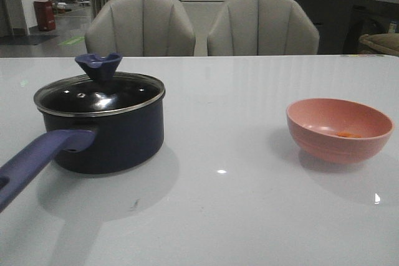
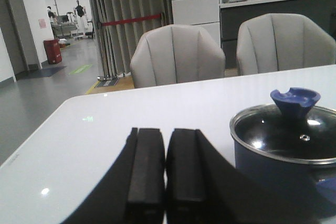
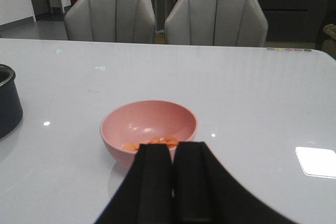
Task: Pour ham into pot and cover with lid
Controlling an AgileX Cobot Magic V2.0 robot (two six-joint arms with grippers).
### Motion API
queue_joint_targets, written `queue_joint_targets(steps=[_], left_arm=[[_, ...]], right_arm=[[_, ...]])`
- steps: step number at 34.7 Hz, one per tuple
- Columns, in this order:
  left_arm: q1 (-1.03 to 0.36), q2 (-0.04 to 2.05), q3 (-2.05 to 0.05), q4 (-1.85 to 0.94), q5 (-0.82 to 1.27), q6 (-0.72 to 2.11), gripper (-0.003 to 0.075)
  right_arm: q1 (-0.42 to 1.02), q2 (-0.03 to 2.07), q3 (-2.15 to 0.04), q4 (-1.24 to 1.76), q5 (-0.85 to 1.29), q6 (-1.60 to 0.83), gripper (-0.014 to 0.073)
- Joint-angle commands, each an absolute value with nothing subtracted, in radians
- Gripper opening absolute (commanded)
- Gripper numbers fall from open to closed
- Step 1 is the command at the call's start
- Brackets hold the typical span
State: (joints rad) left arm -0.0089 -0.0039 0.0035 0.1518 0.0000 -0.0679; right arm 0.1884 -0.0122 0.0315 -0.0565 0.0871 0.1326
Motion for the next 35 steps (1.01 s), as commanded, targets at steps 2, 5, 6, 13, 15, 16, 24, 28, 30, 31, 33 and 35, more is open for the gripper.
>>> queue_joint_targets(steps=[2,5,6,13,15,16,24,28,30,31,33,35], left_arm=[[-0.005,-0.021,0.024,0.130,-0.188,-0.072,0.0116],[-0.005,-0.021,0.009,0.025,-0.240,-0.073,0.0116],[-0.005,-0.021,-0.004,0.000,-0.240,-0.073,0.0116],[-0.005,0.002,-0.166,-0.010,-0.088,-0.073,0.0116],[-0.005,0.030,-0.209,-0.012,-0.027,-0.073,0.0116],[-0.005,0.047,-0.230,-0.014,0.008,-0.073,0.0116],[-0.005,0.186,-0.340,-0.103,0.205,-0.073,0.0116],[-0.005,0.216,-0.340,-0.109,0.205,-0.073,0.0116],[-0.005,0.226,-0.340,-0.109,0.207,-0.073,0.0116],[-0.005,0.226,-0.340,-0.109,0.207,-0.073,0.0116],[-0.005,0.226,-0.336,-0.109,0.210,-0.073,0.0116],[-0.005,0.226,-0.336,-0.109,0.215,-0.073,0.0117]], right_arm=[[0.185,-0.029,0.022,-0.064,0.000,0.126,0.0148],[0.185,-0.029,0.022,-0.064,0.000,0.126,0.0148],[0.185,-0.029,0.022,-0.064,0.000,0.126,0.0148],[0.185,-0.029,0.022,-0.064,0.000,0.126,0.0148],[0.185,-0.029,0.022,-0.064,0.000,0.126,0.0148],[0.185,-0.029,0.022,-0.064,0.000,0.126,0.0148],[0.185,-0.029,0.022,-0.064,0.000,0.126,0.0148],[0.185,-0.029,0.022,-0.064,0.000,0.126,0.0148],[0.185,-0.029,0.022,-0.064,0.000,0.126,0.0148],[0.185,-0.029,0.022,-0.064,0.000,0.126,0.0148],[0.185,-0.029,0.022,-0.064,0.000,0.126,0.0148],[0.185,-0.029,0.022,-0.064,0.000,0.126,0.0148]])
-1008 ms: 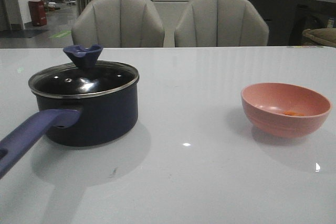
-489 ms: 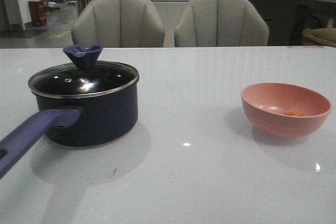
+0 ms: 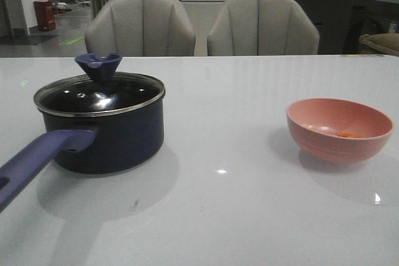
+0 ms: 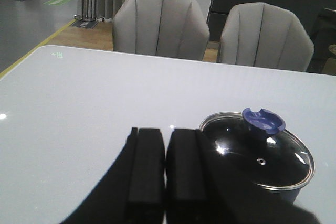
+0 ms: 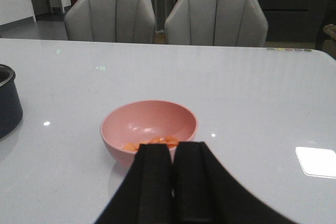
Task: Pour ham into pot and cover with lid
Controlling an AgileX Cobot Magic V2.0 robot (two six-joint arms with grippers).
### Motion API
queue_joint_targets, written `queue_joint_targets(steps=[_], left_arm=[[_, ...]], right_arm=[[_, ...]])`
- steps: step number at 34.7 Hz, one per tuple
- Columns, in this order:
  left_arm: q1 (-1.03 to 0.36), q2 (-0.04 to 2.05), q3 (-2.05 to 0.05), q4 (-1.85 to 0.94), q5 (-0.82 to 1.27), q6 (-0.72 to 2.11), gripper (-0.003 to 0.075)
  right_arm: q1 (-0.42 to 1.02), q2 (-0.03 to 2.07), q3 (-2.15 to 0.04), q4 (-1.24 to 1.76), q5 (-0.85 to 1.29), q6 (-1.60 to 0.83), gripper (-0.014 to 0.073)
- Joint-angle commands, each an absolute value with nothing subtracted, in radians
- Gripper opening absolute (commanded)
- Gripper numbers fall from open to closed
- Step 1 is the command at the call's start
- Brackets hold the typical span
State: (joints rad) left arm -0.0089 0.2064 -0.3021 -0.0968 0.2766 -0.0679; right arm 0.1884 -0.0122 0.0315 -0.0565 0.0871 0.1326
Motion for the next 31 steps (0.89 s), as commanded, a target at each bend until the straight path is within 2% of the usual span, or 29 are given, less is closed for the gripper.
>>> queue_joint_targets(steps=[1,5,8,11,16,18,24,31], left_arm=[[-0.005,0.226,-0.336,-0.109,0.215,-0.073,0.0117],[-0.005,0.226,-0.336,-0.096,0.213,-0.073,0.0138],[-0.005,0.230,-0.336,-0.094,0.213,-0.073,0.0199],[-0.005,0.234,-0.336,-0.094,0.213,-0.073,0.0304],[-0.005,0.245,-0.336,-0.094,0.218,-0.073,0.0565],[-0.005,0.251,-0.336,-0.094,0.219,-0.073,0.0622],[-0.012,0.298,-0.357,-0.084,0.251,-0.071,0.0638],[-0.062,0.449,-0.512,-0.057,0.387,-0.071,0.0638]], right_arm=[[0.185,-0.029,0.022,-0.064,0.000,0.126,0.0148],[0.185,-0.029,0.022,-0.064,0.000,0.126,0.0148],[0.185,-0.029,0.022,-0.064,0.000,0.126,0.0148],[0.185,-0.029,0.022,-0.064,0.000,0.126,0.0148],[0.185,-0.029,0.022,-0.064,0.000,0.126,0.0148],[0.185,-0.029,0.022,-0.064,0.000,0.126,0.0148],[0.185,-0.029,0.022,-0.064,0.000,0.126,0.0148],[0.185,-0.029,0.022,-0.064,0.000,0.126,0.0148]])
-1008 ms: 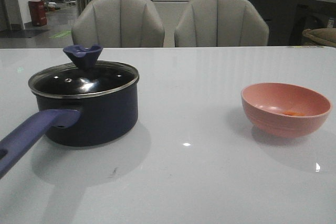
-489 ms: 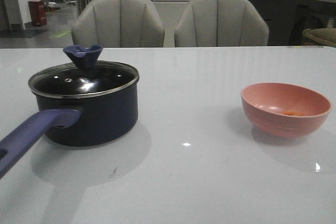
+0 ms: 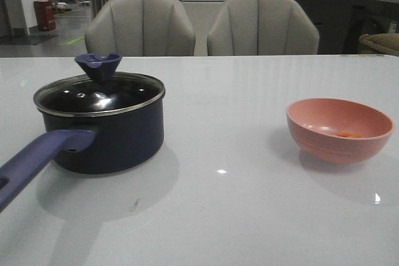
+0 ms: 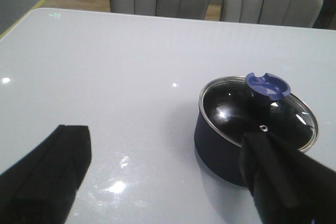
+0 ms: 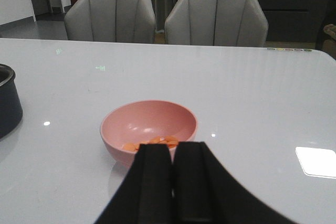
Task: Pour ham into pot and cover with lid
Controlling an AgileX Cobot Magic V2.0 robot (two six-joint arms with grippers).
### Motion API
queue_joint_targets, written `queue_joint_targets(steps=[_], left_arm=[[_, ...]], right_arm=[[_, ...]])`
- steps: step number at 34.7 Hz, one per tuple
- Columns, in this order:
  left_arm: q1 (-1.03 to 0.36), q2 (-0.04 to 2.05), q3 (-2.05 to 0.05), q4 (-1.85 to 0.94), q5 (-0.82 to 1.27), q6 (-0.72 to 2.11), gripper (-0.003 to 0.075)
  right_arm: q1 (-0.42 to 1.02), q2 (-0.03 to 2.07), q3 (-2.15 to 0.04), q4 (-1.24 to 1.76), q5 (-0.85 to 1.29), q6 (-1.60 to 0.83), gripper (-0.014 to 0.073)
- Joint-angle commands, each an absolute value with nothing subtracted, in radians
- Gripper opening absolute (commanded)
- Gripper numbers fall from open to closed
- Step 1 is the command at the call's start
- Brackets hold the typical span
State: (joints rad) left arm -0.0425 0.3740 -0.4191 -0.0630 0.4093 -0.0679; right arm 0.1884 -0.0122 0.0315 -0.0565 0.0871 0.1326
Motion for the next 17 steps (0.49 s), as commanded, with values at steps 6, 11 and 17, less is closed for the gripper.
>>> queue_joint_targets(steps=[6,11,17], left_arm=[[-0.070,0.638,-0.659,-0.075,0.487,-0.071,0.0638],[-0.070,0.812,-0.789,-0.101,0.565,-0.071,0.0638],[-0.114,0.993,-0.937,-0.112,0.638,-0.071,0.0638]], right_arm=[[0.185,-0.029,0.022,-0.064,0.000,0.126,0.0148],[0.185,-0.029,0.022,-0.064,0.000,0.126,0.0148],[0.185,-0.029,0.022,-0.064,0.000,0.126,0.0148]])
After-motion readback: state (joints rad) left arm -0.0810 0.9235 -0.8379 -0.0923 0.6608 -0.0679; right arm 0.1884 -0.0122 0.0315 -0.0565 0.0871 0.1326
